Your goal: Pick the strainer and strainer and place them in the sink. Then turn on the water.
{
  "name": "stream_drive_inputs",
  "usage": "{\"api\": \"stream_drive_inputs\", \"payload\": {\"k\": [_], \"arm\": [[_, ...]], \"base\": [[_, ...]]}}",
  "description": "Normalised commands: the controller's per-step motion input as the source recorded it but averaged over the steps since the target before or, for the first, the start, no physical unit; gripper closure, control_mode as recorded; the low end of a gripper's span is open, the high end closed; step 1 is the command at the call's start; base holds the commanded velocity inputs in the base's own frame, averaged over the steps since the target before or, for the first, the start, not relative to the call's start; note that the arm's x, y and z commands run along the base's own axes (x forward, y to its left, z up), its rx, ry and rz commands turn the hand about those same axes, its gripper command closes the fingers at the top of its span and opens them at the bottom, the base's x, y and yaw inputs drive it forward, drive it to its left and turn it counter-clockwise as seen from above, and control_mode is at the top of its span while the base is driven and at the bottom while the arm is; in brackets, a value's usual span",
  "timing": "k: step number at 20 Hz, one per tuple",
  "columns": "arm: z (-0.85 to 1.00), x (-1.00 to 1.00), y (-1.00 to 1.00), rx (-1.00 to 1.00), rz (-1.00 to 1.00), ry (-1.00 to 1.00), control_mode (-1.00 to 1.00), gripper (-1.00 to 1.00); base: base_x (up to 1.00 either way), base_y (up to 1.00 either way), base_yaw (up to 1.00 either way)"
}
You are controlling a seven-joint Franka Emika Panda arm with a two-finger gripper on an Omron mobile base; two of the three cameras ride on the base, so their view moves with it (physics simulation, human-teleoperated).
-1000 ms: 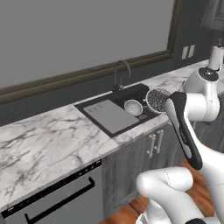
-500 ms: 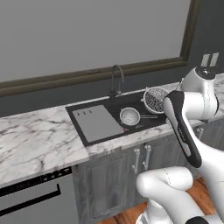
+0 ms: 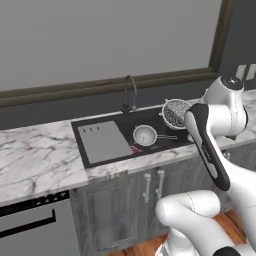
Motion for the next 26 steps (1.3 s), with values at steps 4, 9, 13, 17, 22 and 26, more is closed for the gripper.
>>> {"api": "stream_drive_inputs", "payload": {"k": [4,9,13,17,22,26], "arm": [[0.00,0.00,0.00,0.00,0.00,0.00,1.00,1.00],[0.00,0.00,0.00,0.00,0.00,0.00,1.00,1.00],[0.00,0.00,0.00,0.00,0.00,0.00,1.00,1.00],[0.00,0.00,0.00,0.00,0.00,0.00,1.00,1.00],[0.00,0.00,0.00,0.00,0.00,0.00,1.00,1.00],[0.00,0.00,0.00,0.00,0.00,0.00,1.00,1.00]], "base": [[0.21,-0.40,0.24],[0.20,-0.40,0.27],[0.19,-0.42,0.27],[0.29,-0.36,0.25],[0.38,-0.39,0.20],[0.34,-0.34,0.16]]}}
